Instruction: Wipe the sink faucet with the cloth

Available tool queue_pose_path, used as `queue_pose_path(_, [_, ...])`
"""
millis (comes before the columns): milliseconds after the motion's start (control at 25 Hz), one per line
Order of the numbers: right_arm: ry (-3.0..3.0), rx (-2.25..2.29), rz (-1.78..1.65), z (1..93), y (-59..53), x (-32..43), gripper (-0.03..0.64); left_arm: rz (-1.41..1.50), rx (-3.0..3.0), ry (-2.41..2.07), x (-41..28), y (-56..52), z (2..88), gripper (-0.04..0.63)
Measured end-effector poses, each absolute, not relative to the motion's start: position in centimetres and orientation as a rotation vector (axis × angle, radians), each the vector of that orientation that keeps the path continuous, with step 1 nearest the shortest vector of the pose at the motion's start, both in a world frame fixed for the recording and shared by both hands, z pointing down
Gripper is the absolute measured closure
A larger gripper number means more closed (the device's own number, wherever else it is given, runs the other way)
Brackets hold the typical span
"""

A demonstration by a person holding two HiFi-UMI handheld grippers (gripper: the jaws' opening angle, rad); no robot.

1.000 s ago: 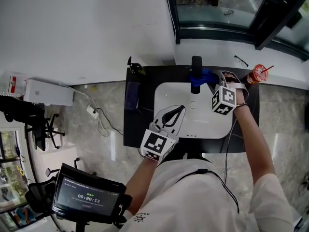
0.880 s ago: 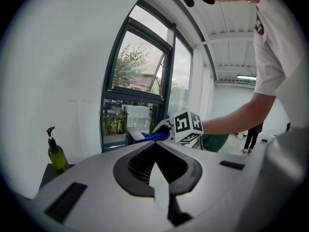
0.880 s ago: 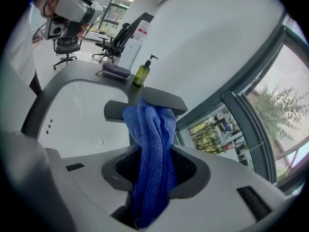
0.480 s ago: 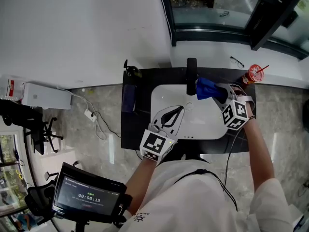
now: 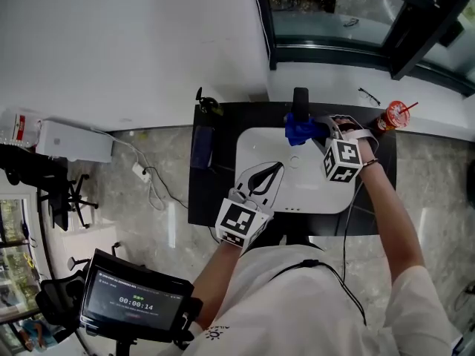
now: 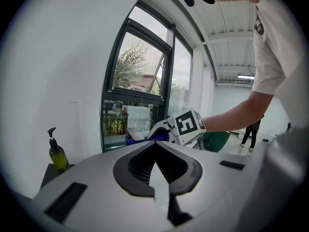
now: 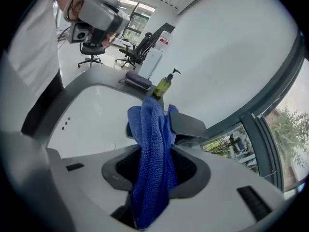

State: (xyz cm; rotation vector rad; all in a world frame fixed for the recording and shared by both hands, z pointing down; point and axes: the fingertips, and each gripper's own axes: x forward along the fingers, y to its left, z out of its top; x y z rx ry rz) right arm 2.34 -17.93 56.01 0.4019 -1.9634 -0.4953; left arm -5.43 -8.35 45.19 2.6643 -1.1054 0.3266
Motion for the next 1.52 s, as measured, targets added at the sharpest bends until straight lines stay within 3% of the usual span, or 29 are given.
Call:
queue_pose_path(520, [-1.924, 0.627, -0.357, 55.1, -19.4, 9.4, 0.469, 0.333, 2.649, -1.116, -5.5, -8.6, 44.4, 0.601])
queue_pose_path(840, [-2.06, 0.449, -0.428, 53.7, -13.1, 5.1, 0.469, 0.307, 2.673, -1.081, -4.7, -8.4, 44.2, 0.601])
queue_pose_path(1080, [-1.996, 0.352, -0.481, 55.7, -14.3, 2.3, 0.469, 0.32, 2.675, -1.1, -5.0, -8.7, 44.1, 0.601])
queue_pose_path(1520, [-1.933, 0.591, -0.407, 55.5, -20.5, 6.2, 0.469, 0.346, 2.669, -1.116, -5.3, -9.0, 44.1, 0.601])
